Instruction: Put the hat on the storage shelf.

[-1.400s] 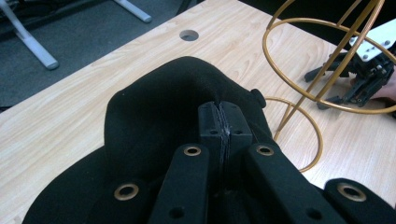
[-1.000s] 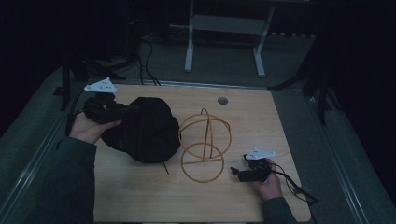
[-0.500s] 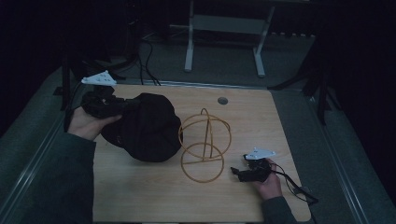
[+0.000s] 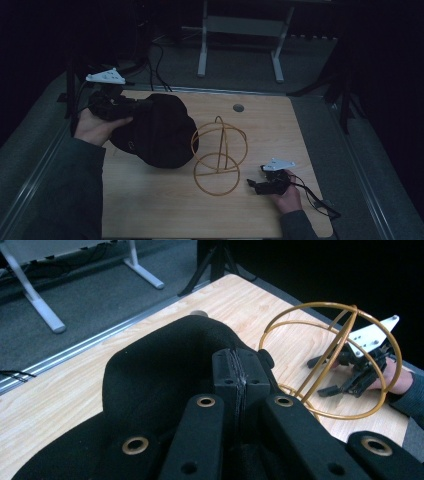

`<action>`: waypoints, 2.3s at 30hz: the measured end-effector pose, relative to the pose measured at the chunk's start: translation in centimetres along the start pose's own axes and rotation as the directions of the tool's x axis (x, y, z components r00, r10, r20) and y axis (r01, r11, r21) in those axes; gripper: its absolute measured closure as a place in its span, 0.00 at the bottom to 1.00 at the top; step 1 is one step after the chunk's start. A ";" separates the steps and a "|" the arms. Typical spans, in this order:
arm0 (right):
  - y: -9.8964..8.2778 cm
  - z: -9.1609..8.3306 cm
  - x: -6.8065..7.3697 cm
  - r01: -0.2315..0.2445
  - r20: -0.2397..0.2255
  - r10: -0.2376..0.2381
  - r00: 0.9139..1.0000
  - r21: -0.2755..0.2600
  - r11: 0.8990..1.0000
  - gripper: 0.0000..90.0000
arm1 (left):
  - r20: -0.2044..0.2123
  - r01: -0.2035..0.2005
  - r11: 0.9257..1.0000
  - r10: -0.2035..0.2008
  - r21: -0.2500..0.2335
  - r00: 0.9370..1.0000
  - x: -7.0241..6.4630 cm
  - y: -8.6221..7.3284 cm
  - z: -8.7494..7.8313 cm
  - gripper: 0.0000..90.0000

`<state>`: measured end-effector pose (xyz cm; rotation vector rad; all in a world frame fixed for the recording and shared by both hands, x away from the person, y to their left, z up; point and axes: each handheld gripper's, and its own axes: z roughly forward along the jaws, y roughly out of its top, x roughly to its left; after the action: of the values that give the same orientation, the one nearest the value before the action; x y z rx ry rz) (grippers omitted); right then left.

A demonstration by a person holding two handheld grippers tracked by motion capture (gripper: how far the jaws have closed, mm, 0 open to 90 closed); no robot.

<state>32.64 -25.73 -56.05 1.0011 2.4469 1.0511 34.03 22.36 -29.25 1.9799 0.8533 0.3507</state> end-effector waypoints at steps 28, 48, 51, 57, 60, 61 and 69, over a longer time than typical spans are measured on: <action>0.0 0.0 0.0 0.002 0.002 -0.002 1.000 0.001 1.000 0.21 | 0.021 0.050 0.992 -0.048 -0.117 0.999 0.4 1.2 -2.6 0.99; 0.0 0.0 0.0 0.002 0.002 -0.002 1.000 0.001 1.000 0.21 | -0.006 0.016 0.985 -0.018 -0.173 1.000 -0.4 4.0 -4.2 0.99; 0.0 0.0 0.0 0.002 0.002 -0.002 1.000 0.001 1.000 0.21 | -0.009 0.008 0.985 -0.009 -0.173 1.000 -0.5 4.4 -4.2 0.99; 0.0 0.0 0.0 0.002 0.002 -0.002 1.000 0.001 1.000 0.21 | -0.010 -0.001 0.983 -0.001 -0.183 1.000 -0.9 5.3 -4.2 0.99; 0.0 0.0 0.0 0.002 0.002 -0.002 1.000 0.001 1.000 0.21 | -0.011 -0.006 0.983 0.004 -0.186 1.000 -1.1 5.9 -4.1 0.99; 0.0 0.0 0.0 0.002 0.002 -0.002 1.000 0.001 1.000 0.21 | -0.010 -0.008 0.982 0.006 -0.188 1.000 -1.2 6.1 -4.1 0.99; 0.0 0.0 0.0 0.004 0.002 -0.004 1.000 0.002 1.000 0.21 | -0.004 -0.013 0.979 0.012 -0.202 1.000 -1.5 7.0 -3.9 0.99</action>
<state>32.64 -25.71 -56.05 0.9974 2.4476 1.0466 33.79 21.48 -21.19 1.7978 0.7758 0.4308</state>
